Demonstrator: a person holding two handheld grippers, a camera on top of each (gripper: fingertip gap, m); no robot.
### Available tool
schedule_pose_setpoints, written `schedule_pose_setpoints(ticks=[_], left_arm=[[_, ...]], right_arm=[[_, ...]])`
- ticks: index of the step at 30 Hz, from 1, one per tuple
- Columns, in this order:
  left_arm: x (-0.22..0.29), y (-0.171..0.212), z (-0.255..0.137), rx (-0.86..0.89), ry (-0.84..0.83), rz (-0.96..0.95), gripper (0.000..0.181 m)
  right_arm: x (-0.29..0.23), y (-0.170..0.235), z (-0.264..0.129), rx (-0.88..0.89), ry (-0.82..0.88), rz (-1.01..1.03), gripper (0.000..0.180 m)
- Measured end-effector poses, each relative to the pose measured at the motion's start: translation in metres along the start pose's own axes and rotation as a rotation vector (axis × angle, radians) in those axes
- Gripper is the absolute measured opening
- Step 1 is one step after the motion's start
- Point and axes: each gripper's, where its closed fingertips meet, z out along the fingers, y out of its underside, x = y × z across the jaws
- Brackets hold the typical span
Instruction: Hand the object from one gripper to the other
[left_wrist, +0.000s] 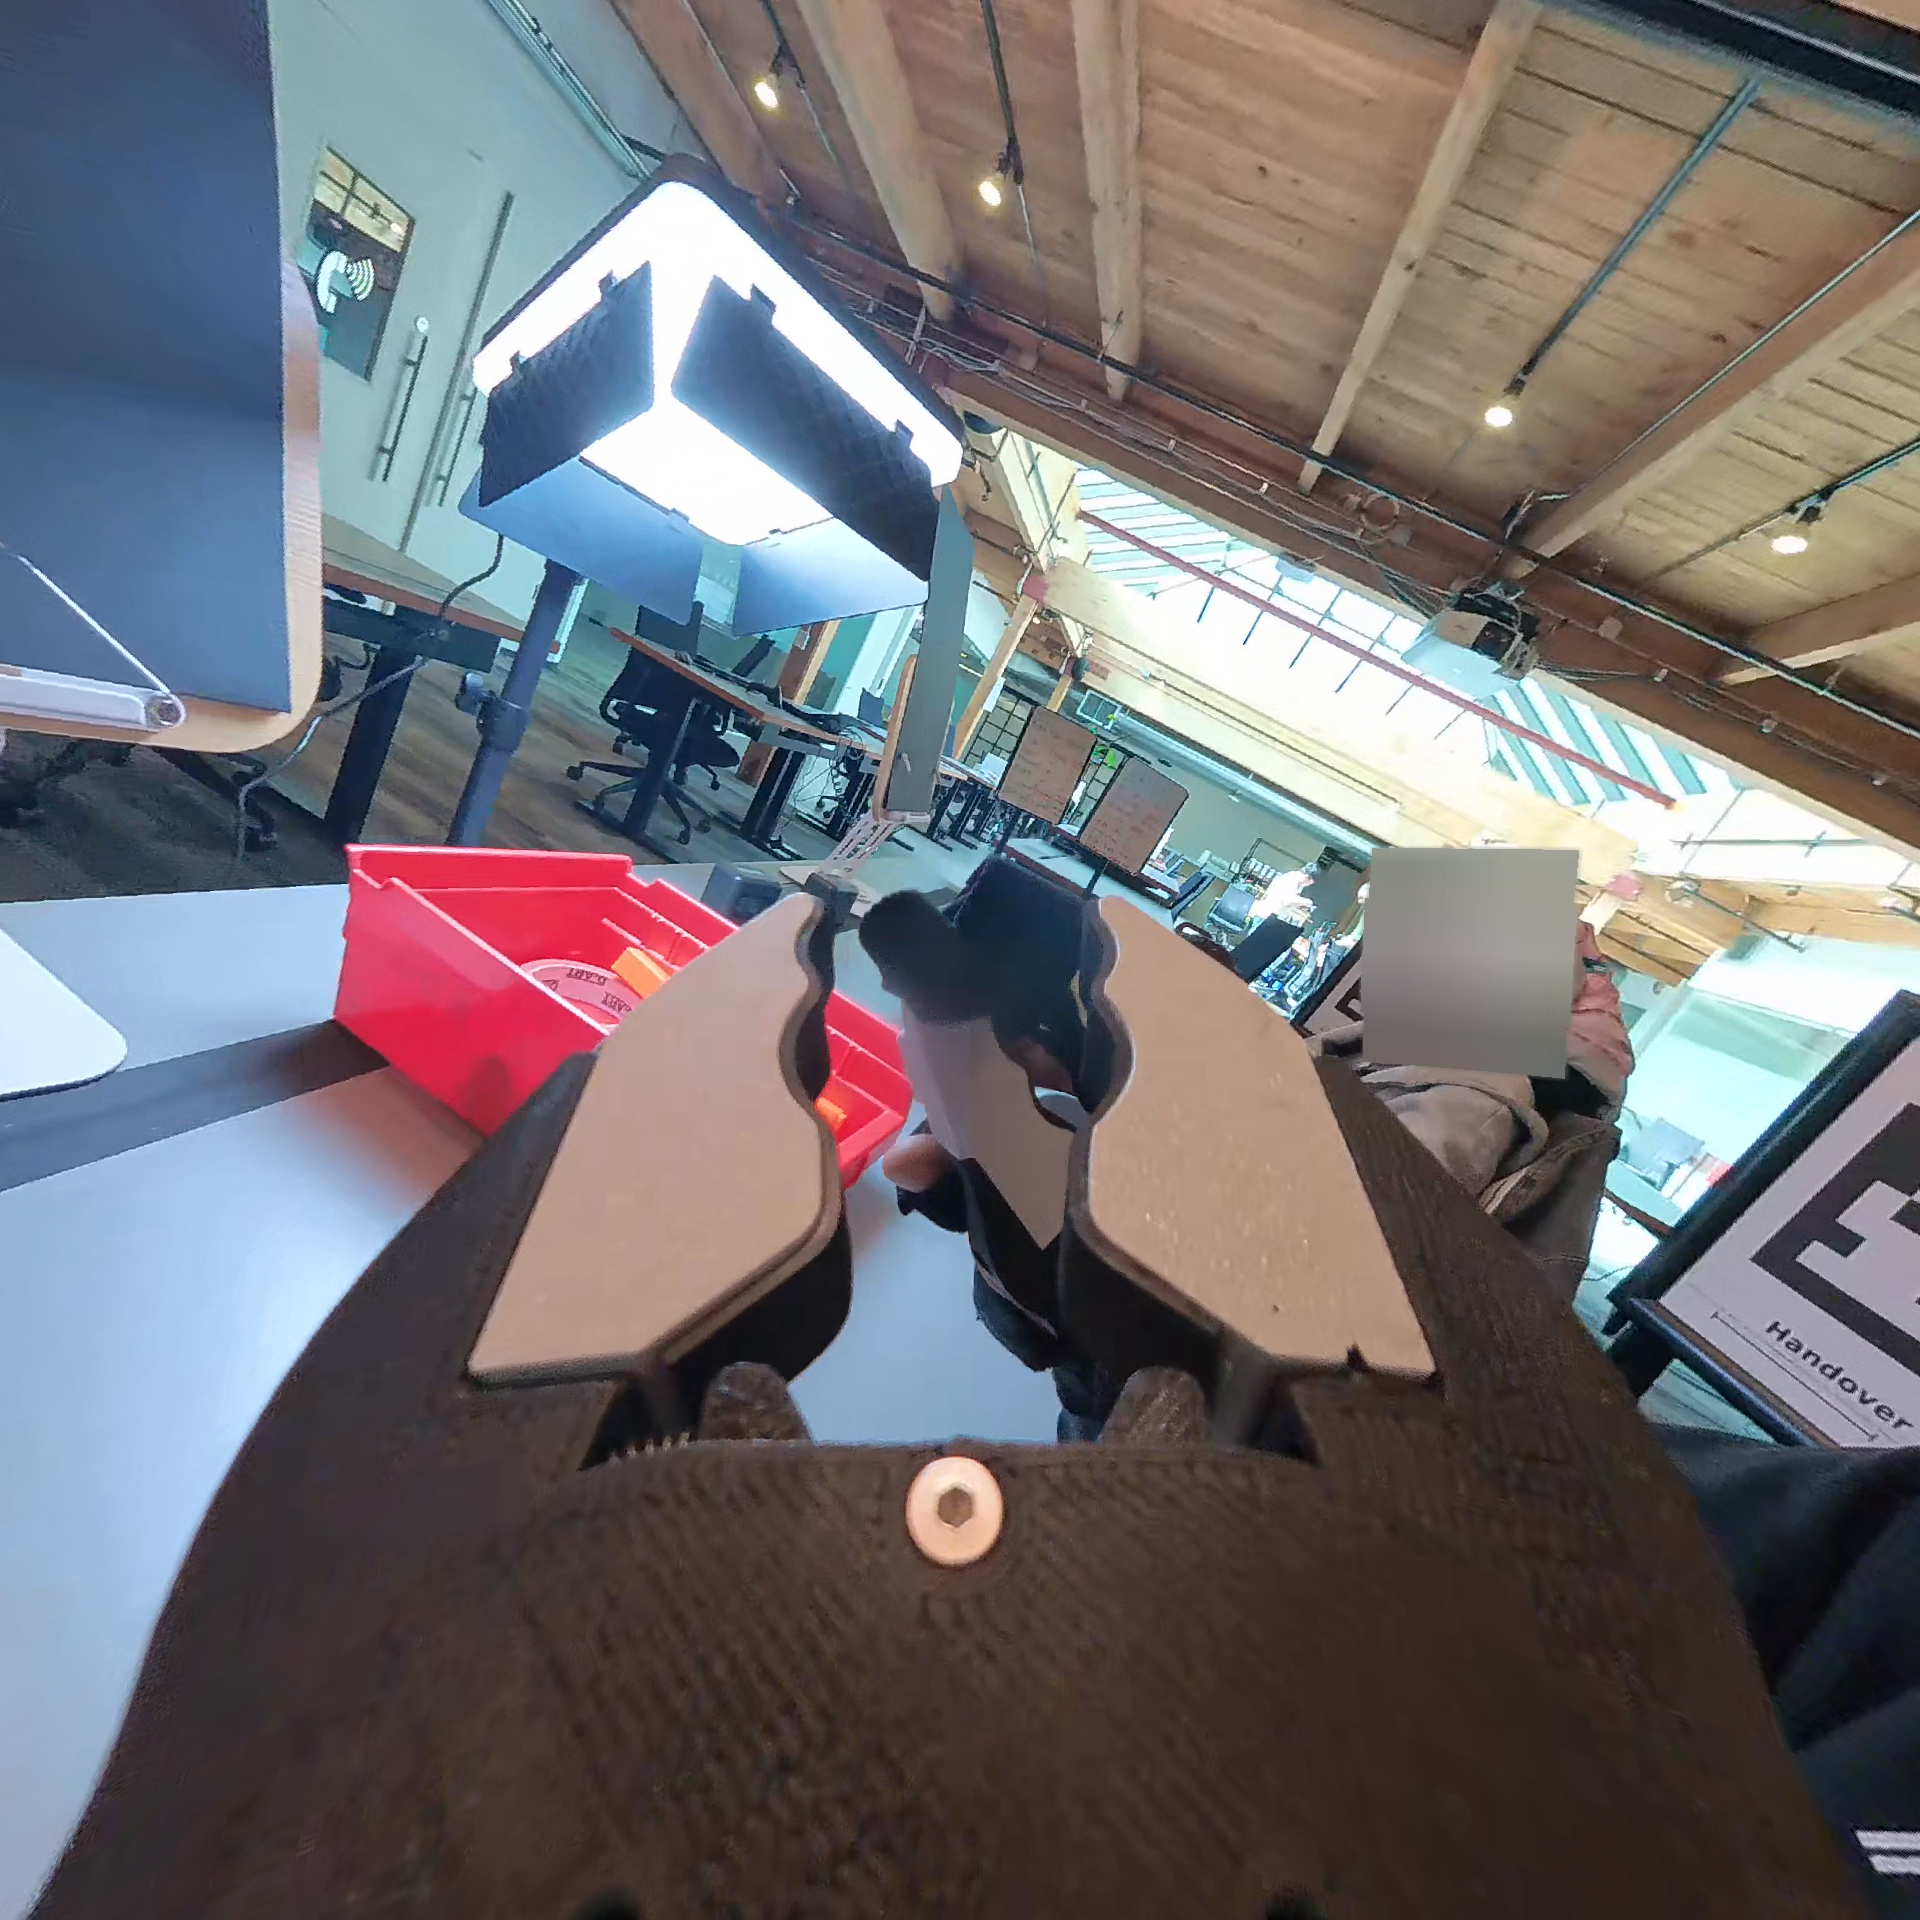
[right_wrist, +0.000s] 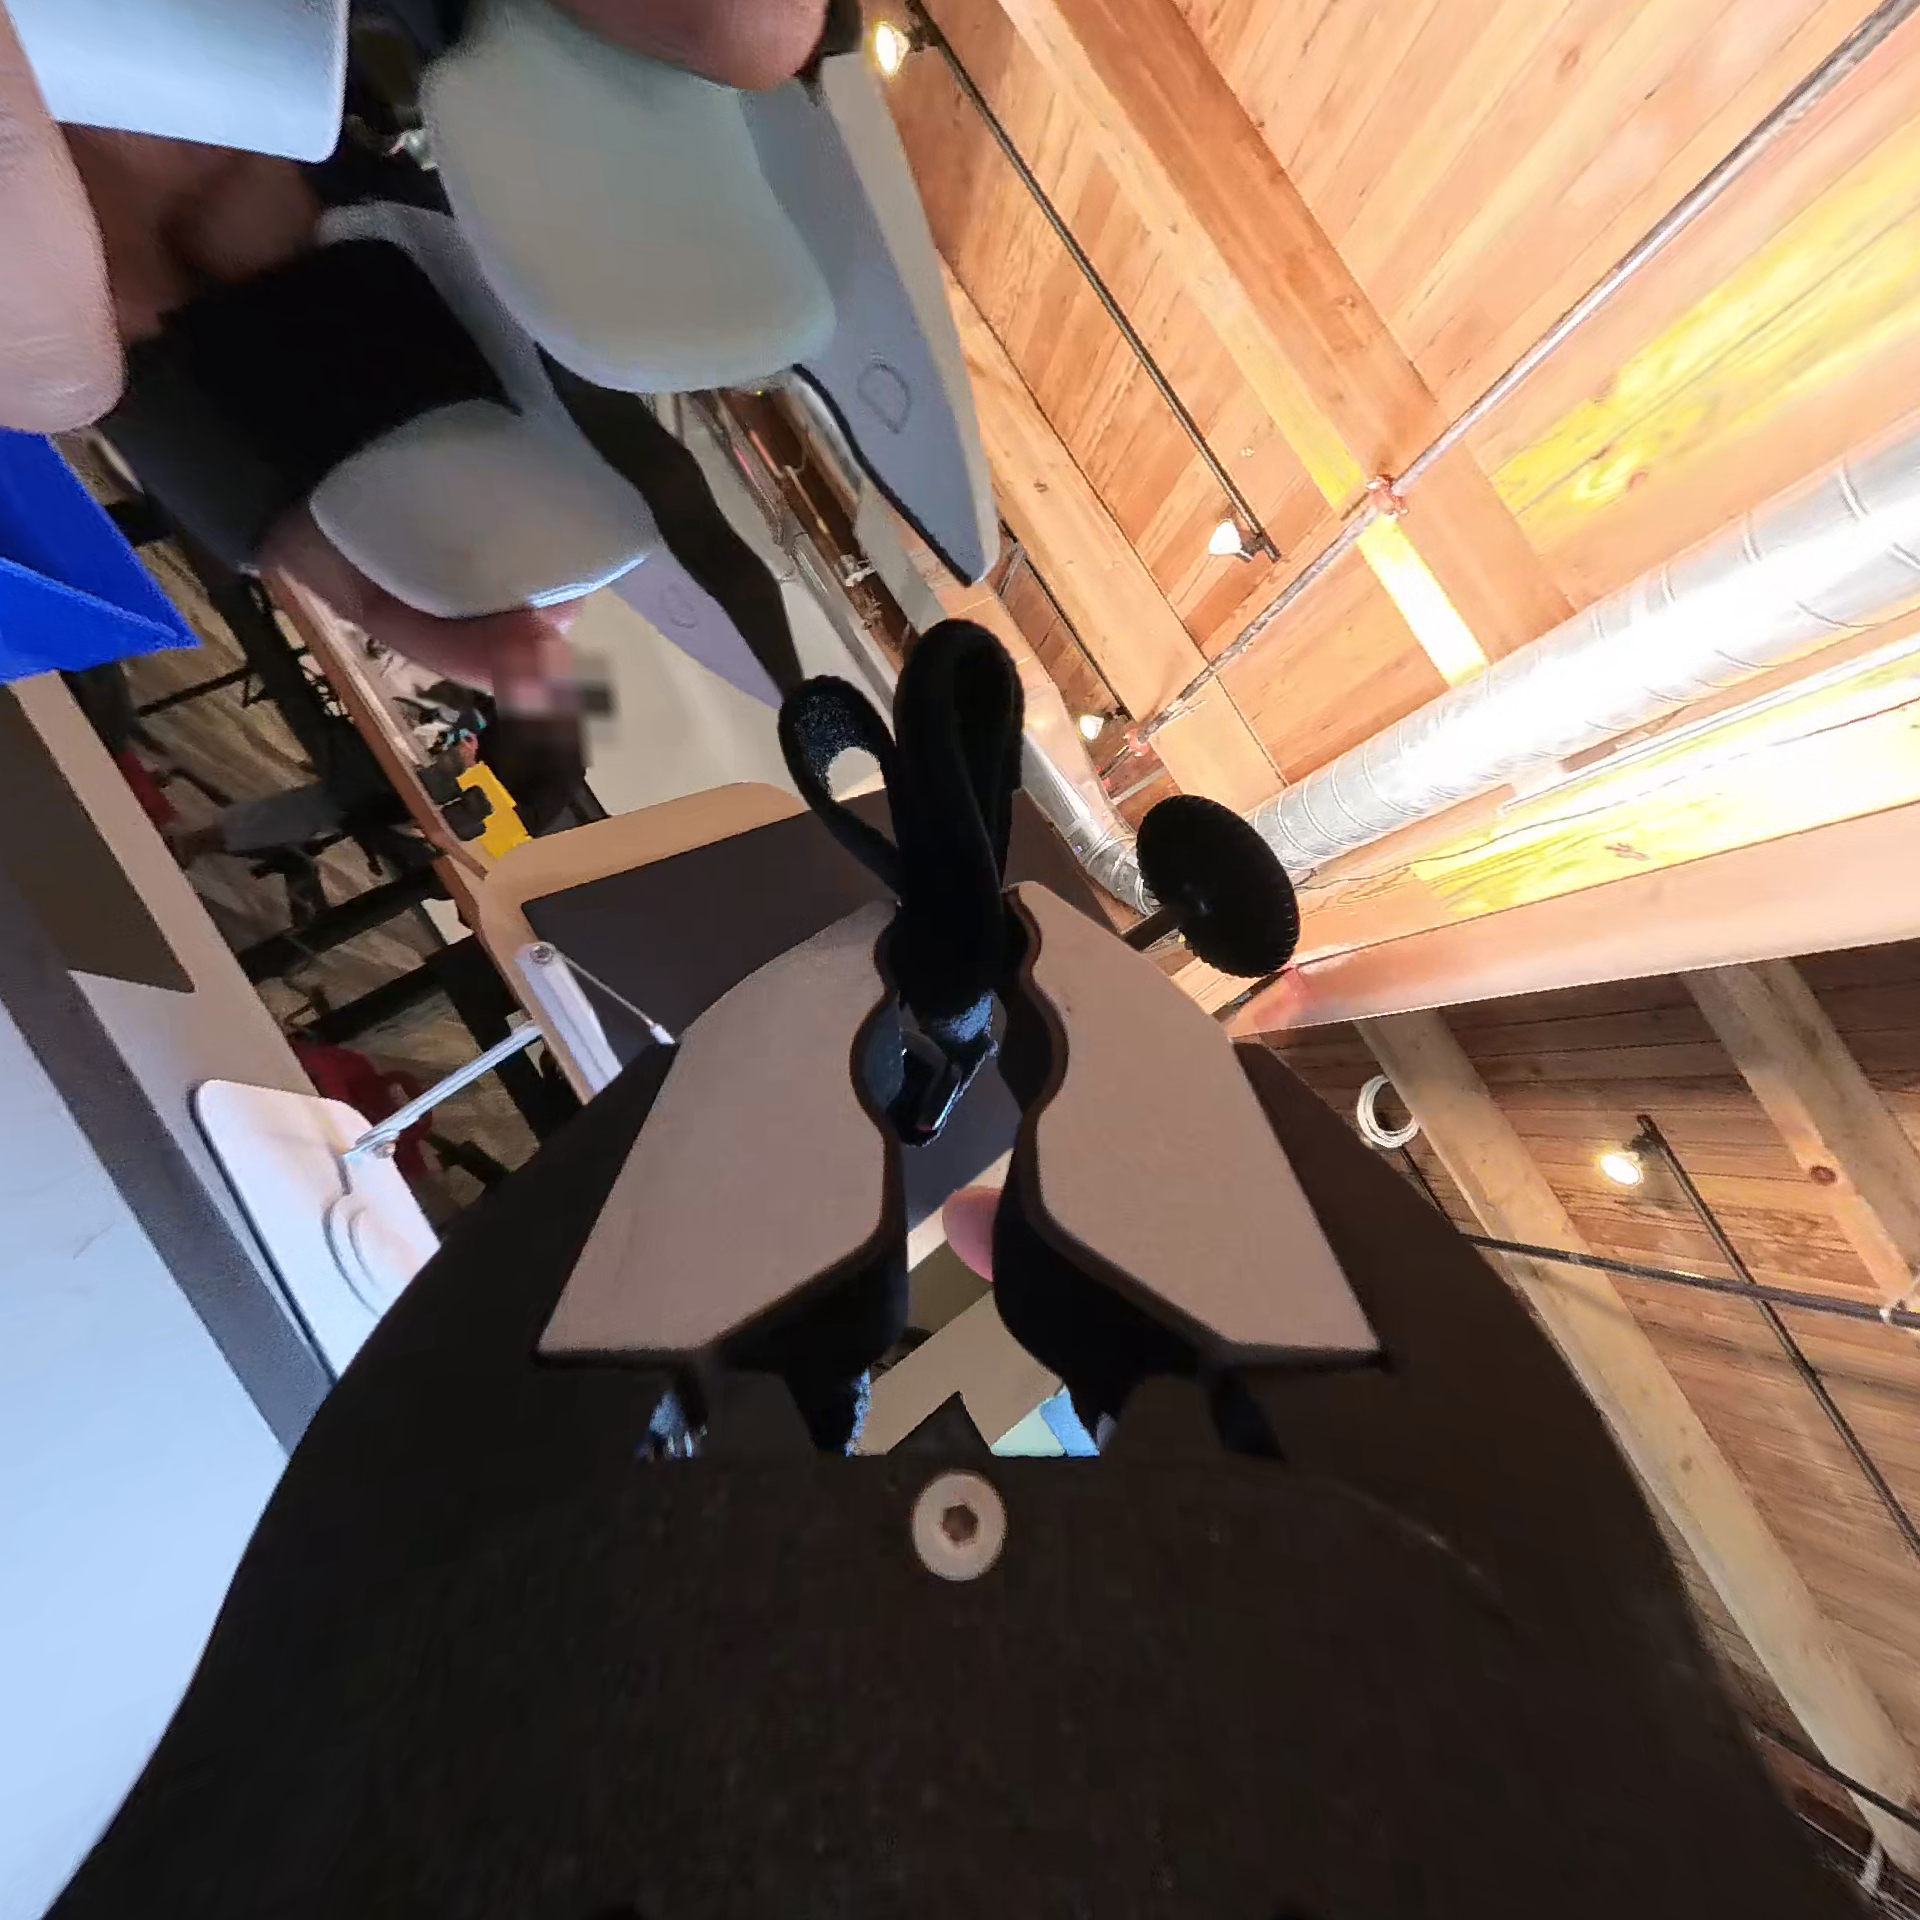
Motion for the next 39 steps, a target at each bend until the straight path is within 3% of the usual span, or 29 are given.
schedule_pose_setpoints(ticks=[3, 12, 17, 19, 21, 32, 39], left_arm=[[0.001, 0.004, 0.001, -0.053, 0.009, 0.065, 0.049], [-0.011, 0.021, 0.001, -0.228, -0.174, 0.549, 0.049], [-0.002, 0.029, -0.005, -0.345, -0.173, 0.994, 0.052], [-0.009, 0.026, -0.011, -0.392, -0.247, 1.121, 0.039], [-0.017, 0.024, -0.013, -0.420, -0.294, 1.105, 0.030], [-0.038, 0.031, -0.007, -0.373, -0.338, 0.685, 0.031], [-0.056, 0.027, -0.015, -0.391, -0.417, 0.684, 0.032]], right_arm=[[-0.005, 0.005, 0.001, -0.019, -0.026, 0.023, 0.015], [-0.020, 0.002, 0.001, -0.002, -0.073, -0.060, 0.015], [-0.039, 0.010, 0.001, -0.026, -0.234, 0.018, 0.015], [-0.048, 0.016, 0.001, -0.068, -0.327, 0.044, 0.015], [-0.042, 0.015, 0.001, -0.058, -0.301, 0.006, 0.015], [-0.050, 0.014, 0.002, -0.103, -0.279, -0.155, 0.015], [-0.050, -0.003, -0.002, -0.032, -0.228, -0.225, 0.015]])
